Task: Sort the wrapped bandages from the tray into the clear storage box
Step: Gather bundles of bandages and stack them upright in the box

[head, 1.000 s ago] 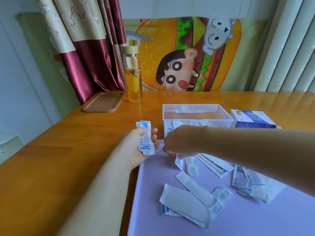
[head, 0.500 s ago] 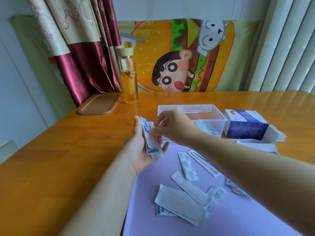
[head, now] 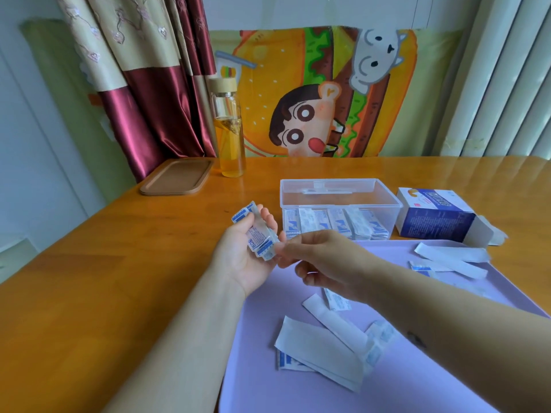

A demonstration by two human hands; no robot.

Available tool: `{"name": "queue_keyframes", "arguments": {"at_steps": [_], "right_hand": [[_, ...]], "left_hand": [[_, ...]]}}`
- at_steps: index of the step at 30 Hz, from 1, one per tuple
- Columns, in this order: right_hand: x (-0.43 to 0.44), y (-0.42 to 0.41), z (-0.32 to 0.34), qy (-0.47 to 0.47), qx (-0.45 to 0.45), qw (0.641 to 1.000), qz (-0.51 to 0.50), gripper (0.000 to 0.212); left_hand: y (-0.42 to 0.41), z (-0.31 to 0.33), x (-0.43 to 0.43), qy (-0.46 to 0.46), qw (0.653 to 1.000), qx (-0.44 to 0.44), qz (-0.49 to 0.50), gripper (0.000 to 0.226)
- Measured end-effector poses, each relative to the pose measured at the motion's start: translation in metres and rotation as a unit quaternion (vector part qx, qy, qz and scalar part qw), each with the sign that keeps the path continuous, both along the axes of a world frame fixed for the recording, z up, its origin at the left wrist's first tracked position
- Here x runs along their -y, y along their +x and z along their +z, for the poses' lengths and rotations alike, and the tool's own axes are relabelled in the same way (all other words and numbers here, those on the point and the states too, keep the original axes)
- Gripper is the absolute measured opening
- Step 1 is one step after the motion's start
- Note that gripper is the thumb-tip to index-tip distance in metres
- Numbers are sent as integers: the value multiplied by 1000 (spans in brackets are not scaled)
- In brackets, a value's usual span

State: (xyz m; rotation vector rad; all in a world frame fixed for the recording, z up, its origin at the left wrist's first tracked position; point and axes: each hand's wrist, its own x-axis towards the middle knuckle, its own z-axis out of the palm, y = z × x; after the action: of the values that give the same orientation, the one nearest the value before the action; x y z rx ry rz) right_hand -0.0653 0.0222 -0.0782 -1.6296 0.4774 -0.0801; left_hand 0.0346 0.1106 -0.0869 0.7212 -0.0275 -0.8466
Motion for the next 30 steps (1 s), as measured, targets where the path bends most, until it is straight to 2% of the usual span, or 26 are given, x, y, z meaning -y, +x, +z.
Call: {"name": "queue_keyframes", "arguments": {"at_steps": [9, 14, 17, 19, 22, 24, 28, 29, 30], "right_hand": [[-3, -8, 1, -128, 46, 990, -34, 16], [7, -36, 0, -177, 7, 983, -42, 18], [19, -45, -3, -252, -37, 964, -78, 24], [22, -44, -7, -308, -70, 947, -58, 28], [26, -43, -12, -415, -100, 904, -33, 30], [29, -42, -9, -453, -68, 888, -37, 27], [27, -35, 6, -430, 49, 901, -27, 11], [24, -31, 9, -413, 77, 907, -32, 12], [24, -27, 12, -396, 94, 912, -42, 21]], "left_hand": [[9, -3, -1, -77, 996, -21, 30, 23], [16, 1, -5, -97, 989, -42, 101, 23], [14, 3, -9, -130, 982, -74, 114, 22], [11, 5, -8, -127, 984, -76, 102, 21], [6, 6, -7, -111, 989, -73, 65, 21], [4, 6, -6, -102, 992, -66, 34, 22], [-4, 7, -2, -66, 996, -30, -55, 28], [-8, 6, -1, -50, 995, -16, -86, 29], [-12, 6, 0, -27, 993, 8, -117, 28]]}}
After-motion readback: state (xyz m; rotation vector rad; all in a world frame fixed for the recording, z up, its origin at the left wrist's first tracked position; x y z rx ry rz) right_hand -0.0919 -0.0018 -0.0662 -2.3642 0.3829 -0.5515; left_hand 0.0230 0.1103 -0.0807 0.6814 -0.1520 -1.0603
